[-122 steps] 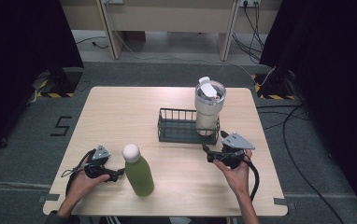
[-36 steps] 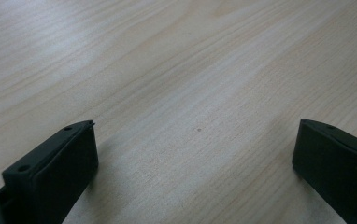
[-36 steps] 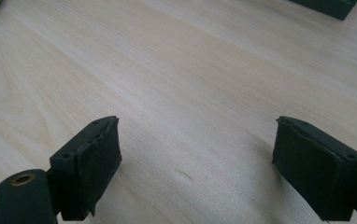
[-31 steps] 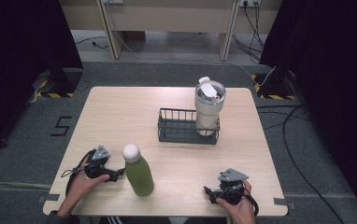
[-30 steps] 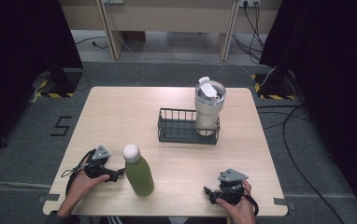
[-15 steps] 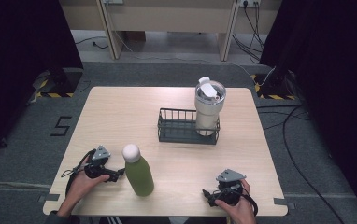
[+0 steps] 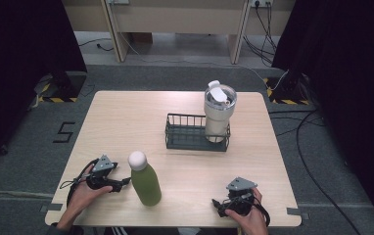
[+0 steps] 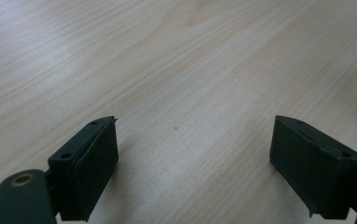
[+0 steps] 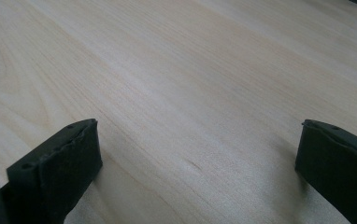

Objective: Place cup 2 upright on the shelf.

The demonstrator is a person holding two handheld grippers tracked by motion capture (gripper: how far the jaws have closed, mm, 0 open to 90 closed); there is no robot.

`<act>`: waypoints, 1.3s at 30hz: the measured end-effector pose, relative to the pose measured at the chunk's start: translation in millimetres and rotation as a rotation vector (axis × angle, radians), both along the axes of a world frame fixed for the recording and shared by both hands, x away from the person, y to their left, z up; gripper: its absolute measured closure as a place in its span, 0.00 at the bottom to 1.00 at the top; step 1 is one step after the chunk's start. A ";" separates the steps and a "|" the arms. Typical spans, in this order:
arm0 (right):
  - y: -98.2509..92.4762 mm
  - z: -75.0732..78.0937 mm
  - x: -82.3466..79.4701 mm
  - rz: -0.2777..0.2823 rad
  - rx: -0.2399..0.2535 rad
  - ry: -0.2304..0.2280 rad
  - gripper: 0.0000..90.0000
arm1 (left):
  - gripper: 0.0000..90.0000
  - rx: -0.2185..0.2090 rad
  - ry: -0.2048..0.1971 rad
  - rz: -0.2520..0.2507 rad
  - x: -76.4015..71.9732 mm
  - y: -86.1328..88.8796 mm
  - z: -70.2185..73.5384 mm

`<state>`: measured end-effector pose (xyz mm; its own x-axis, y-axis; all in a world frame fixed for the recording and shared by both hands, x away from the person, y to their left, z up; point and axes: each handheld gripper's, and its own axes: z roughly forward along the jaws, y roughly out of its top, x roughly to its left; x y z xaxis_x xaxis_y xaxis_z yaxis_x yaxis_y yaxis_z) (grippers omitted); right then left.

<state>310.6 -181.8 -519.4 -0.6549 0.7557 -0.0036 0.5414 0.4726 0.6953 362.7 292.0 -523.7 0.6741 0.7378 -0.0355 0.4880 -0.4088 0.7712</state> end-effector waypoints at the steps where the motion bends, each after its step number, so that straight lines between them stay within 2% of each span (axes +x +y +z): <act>1: 0.0 0.0 0.0 0.000 0.000 0.000 0.01 | 0.17 -0.016 0.000 0.000 -1.9 0.9 0.3; 3: 0.0 0.0 0.0 0.000 0.000 0.000 0.01 | 0.17 -0.054 0.005 -0.005 -6.3 2.6 1.0; 18: 0.0 0.0 0.3 0.001 -0.001 0.000 0.01 | 0.17 -0.127 -0.081 0.004 -51.4 0.8 11.9; 30: 0.1 0.1 0.2 -0.001 0.000 0.002 0.01 | 0.17 -0.162 -0.125 -0.004 -69.6 -3.6 17.7; 33: 0.1 0.1 0.3 -0.001 0.000 0.002 0.01 | 0.17 -0.183 -0.140 -0.020 -74.6 -6.1 19.8; 39: 0.1 0.0 0.4 0.000 0.000 0.002 0.01 | 0.17 -0.198 -0.164 -0.047 -81.4 -11.1 21.9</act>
<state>310.9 -181.8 -519.4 -0.6549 0.7557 -0.0025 0.5426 0.4725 0.6945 281.4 280.9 -501.9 0.7162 0.6950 -0.0632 0.3338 -0.2616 0.9056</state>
